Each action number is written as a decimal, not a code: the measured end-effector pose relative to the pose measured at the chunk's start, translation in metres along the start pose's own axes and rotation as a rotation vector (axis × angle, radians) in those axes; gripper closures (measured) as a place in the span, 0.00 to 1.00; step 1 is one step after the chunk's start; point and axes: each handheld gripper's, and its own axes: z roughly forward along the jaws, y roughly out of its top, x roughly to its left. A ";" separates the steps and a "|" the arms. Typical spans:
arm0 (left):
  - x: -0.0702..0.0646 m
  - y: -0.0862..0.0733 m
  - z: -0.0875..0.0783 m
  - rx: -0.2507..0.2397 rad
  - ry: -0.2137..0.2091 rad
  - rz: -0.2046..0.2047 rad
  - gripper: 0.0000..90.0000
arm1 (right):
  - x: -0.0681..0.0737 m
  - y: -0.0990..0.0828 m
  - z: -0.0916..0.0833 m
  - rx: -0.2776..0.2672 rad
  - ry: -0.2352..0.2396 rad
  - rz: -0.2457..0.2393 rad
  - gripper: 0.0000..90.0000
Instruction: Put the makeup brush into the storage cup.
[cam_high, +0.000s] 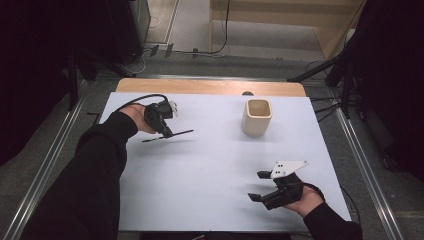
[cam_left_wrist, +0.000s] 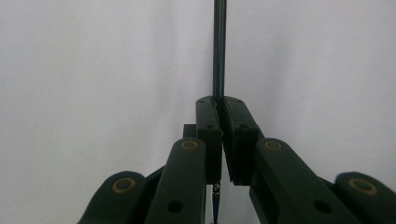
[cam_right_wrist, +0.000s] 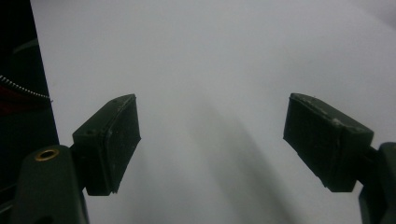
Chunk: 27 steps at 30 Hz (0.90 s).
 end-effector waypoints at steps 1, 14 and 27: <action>-0.001 -0.003 -0.005 -0.036 0.006 -0.027 0.96 | 0.000 0.000 0.000 -0.005 0.002 -0.006 0.22; -0.017 -0.010 -0.018 -0.137 -0.020 -0.175 0.96 | -0.001 0.001 -0.001 -0.025 0.009 0.009 0.22; -0.064 -0.003 -0.022 -0.244 -0.040 -0.218 0.96 | 0.000 0.004 -0.004 -0.100 0.034 0.033 0.21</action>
